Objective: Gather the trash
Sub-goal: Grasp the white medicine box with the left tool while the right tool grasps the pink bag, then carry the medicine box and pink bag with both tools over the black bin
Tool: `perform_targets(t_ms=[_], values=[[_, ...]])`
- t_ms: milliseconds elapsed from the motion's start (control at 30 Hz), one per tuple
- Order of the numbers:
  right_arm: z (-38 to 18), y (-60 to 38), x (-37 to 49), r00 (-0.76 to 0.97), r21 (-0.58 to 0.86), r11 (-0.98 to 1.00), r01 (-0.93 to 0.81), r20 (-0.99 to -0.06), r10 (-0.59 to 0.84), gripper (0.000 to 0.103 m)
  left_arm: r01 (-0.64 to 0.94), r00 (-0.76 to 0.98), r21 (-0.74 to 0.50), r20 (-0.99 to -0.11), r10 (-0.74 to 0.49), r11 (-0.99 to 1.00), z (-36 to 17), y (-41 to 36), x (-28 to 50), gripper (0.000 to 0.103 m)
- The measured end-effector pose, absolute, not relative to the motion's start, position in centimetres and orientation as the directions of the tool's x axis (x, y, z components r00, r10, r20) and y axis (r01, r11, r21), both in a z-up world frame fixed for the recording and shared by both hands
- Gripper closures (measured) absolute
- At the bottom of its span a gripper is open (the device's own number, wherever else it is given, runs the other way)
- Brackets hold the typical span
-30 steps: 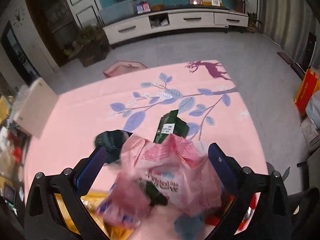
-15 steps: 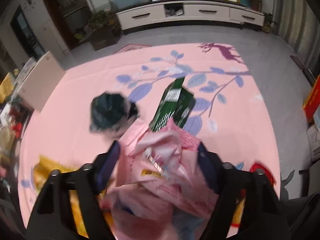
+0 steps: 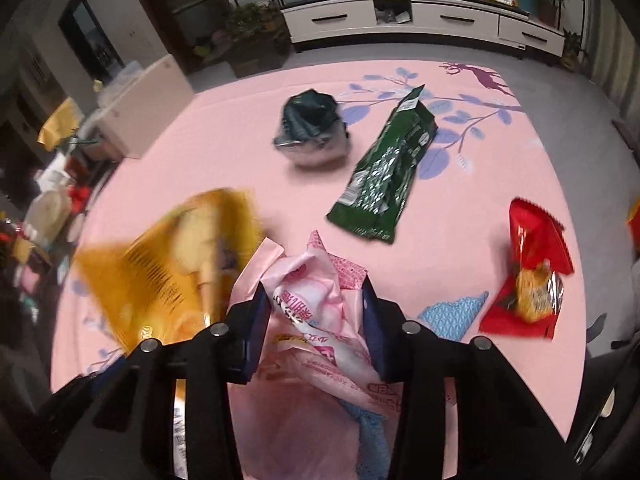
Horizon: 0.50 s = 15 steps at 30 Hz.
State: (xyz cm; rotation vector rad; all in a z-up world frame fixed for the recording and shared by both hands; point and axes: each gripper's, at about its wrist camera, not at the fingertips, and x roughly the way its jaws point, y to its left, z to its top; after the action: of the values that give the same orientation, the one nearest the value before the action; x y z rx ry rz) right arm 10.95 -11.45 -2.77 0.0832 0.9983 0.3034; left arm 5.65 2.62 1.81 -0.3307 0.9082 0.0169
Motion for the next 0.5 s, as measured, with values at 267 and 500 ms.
perform_targets(t_ms=[267,500], values=[[1.4,-12.9,6.6,0.613,0.248,0.944,-0.219,-0.718,0.331,0.06,-0.152,0.617,-0.298,-0.773,-0.145,0.942,2.3,3.6,5.4,0.091],[3.3,-17.2,0.1,0.745,0.265,0.957,-0.118,-0.614,0.261,0.06,-0.18,0.584,-0.237,-0.807,-0.09,0.955,1.7,2.8,4.7,0.039]])
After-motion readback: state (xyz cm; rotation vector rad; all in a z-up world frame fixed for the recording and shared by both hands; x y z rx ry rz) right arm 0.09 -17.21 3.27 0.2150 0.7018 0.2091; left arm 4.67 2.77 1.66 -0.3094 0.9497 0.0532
